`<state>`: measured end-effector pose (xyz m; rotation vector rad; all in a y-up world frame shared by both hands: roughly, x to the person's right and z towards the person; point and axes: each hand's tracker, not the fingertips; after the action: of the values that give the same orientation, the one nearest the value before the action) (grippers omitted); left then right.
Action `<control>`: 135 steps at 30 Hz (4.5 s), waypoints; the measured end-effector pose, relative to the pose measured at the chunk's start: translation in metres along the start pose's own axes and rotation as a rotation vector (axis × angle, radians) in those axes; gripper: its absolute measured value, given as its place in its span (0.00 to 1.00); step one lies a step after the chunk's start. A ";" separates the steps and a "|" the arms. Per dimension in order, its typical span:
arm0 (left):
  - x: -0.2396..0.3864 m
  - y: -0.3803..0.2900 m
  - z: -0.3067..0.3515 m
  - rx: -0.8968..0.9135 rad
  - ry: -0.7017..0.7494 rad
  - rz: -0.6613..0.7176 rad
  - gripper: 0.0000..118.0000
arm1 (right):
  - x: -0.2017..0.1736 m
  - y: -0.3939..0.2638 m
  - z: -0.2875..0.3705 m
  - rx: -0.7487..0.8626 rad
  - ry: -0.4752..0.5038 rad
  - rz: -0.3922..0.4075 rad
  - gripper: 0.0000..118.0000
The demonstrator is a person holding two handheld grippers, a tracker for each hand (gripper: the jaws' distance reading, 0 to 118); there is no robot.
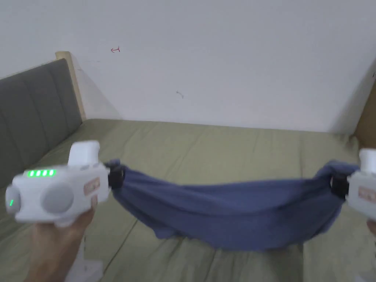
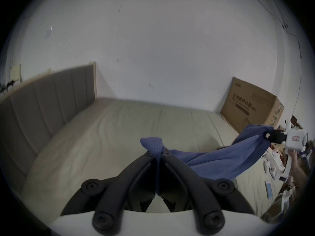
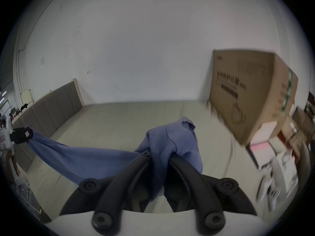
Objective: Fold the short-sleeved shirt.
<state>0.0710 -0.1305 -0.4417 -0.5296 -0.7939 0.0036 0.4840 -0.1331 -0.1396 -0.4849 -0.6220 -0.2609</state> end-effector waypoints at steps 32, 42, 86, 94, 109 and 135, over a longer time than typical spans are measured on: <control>0.032 -0.151 0.235 0.151 0.090 -0.152 0.77 | -0.004 -0.181 0.244 0.089 -0.020 -0.035 0.80; 0.036 -0.148 0.252 0.087 0.080 -0.136 0.00 | -0.034 -0.182 0.241 0.083 0.012 0.032 0.04; -0.037 -0.245 0.097 -0.718 0.083 0.142 0.04 | 0.038 -0.110 -0.105 -0.697 -0.015 0.047 0.76; -0.032 -0.245 0.096 -0.716 0.093 0.128 0.04 | 0.014 -0.127 -0.091 -0.694 0.011 0.163 0.27; 0.023 -0.101 0.178 -0.096 -0.105 0.118 0.04 | 0.024 -0.010 0.121 -0.097 0.102 0.097 0.02; 0.060 0.248 0.093 0.332 0.019 -0.162 0.04 | -0.005 0.276 0.148 0.409 -0.137 0.122 0.02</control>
<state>0.0984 0.1394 -0.4603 -0.1500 -0.7962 -0.0189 0.5102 0.1789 -0.1360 -0.1458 -0.7544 0.0186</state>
